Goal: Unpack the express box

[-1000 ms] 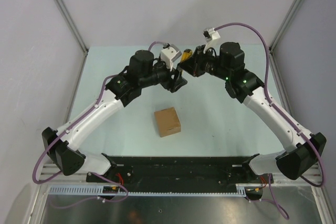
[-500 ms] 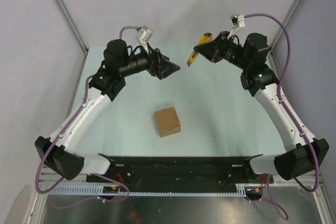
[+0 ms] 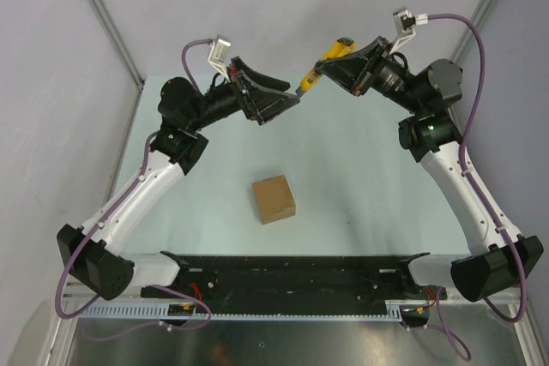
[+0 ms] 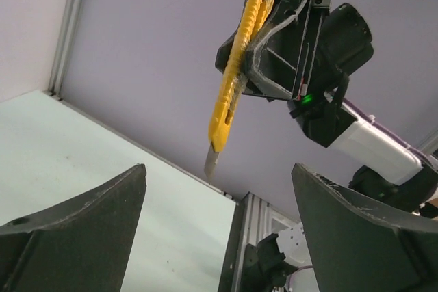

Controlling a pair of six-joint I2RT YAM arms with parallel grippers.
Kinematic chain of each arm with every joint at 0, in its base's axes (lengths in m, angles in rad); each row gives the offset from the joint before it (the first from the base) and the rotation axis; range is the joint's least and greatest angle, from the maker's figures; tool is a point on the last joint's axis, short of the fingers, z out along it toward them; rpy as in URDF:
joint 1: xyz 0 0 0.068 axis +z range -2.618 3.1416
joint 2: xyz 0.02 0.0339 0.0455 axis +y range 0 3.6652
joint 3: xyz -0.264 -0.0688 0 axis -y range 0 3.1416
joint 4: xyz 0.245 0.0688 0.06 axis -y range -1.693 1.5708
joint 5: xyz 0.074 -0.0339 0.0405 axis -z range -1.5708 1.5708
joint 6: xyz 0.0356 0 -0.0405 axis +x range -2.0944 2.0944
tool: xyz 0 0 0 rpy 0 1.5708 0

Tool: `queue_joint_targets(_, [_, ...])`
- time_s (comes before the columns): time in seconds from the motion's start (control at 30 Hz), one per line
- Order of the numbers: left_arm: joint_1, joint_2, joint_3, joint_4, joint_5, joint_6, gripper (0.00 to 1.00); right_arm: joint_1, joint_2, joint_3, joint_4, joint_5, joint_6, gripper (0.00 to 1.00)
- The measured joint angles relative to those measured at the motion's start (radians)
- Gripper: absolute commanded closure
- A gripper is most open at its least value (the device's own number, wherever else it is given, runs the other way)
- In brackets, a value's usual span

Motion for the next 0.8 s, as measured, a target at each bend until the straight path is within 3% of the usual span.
queue_joint_targets(0.17, [-0.013,0.026,0.000,0.110,0.001,-0.072,0.09,0.020,0.013,0.000,0.097,-0.024,0.074,1.00])
queue_joint_targets(0.23, [-0.016,0.036,0.000,0.144,0.001,-0.098,0.16,0.032,0.019,0.000,0.118,-0.029,0.089,1.00])
queue_joint_targets(0.4, [-0.020,0.057,0.000,0.227,0.001,-0.163,0.48,0.051,0.031,0.000,0.146,-0.040,0.109,1.00])
queue_joint_targets(0.57, [-0.023,0.060,-0.012,0.290,0.002,-0.194,0.67,0.051,0.039,0.000,0.147,-0.043,0.112,1.00])
queue_joint_targets(0.7, [-0.022,0.060,-0.029,0.306,0.003,-0.198,0.59,0.051,0.043,0.000,0.146,-0.047,0.111,1.00])
queue_joint_targets(0.8, [-0.023,0.066,-0.038,0.314,0.006,-0.201,0.59,0.051,0.043,0.000,0.146,-0.047,0.110,1.00])
